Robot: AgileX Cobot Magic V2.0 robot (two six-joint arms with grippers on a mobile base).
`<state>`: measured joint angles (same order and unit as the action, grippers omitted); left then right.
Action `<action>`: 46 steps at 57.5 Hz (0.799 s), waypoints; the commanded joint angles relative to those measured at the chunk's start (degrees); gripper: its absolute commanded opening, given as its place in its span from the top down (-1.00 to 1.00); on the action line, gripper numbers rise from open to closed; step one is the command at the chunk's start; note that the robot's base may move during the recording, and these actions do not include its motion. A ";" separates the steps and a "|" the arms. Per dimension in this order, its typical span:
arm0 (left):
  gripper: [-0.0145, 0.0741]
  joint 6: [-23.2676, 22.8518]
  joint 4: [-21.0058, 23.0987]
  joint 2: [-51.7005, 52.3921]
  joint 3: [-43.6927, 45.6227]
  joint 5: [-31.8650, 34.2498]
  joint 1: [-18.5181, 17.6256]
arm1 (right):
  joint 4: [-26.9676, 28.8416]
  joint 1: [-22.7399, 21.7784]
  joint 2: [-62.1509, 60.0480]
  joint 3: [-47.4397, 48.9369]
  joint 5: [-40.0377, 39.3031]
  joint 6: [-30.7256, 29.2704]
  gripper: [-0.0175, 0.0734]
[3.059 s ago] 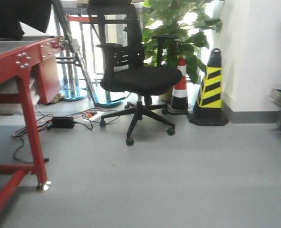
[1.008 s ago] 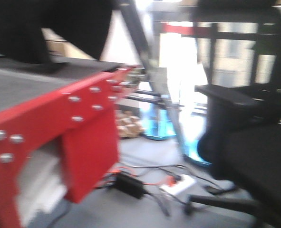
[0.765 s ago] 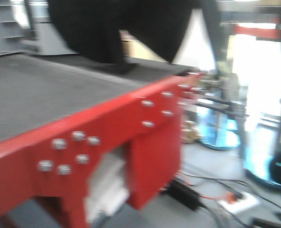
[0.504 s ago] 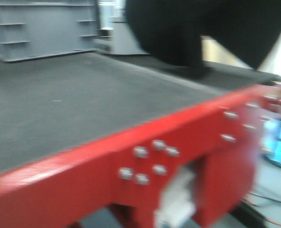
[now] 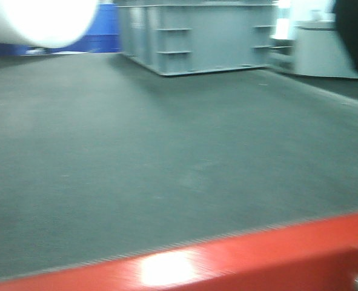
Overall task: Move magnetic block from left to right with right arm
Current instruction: 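Turn the base toward the other carpeted table holding the cube, then stop the base at the table near the grey crates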
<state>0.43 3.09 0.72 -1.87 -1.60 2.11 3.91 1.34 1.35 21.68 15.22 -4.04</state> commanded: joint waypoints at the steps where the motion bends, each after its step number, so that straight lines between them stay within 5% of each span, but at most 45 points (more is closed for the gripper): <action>1: 0.96 -0.43 0.15 0.52 -0.46 4.80 -0.47 | 0.26 -0.39 0.75 1.60 -5.15 -0.55 0.01; 46: 0.96 -0.43 0.15 0.52 -0.46 4.80 -0.47 | 0.26 -0.39 0.75 1.60 -5.15 -0.55 0.01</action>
<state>0.43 3.09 0.72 -1.87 -1.60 2.11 3.91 1.34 1.35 21.68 15.22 -4.04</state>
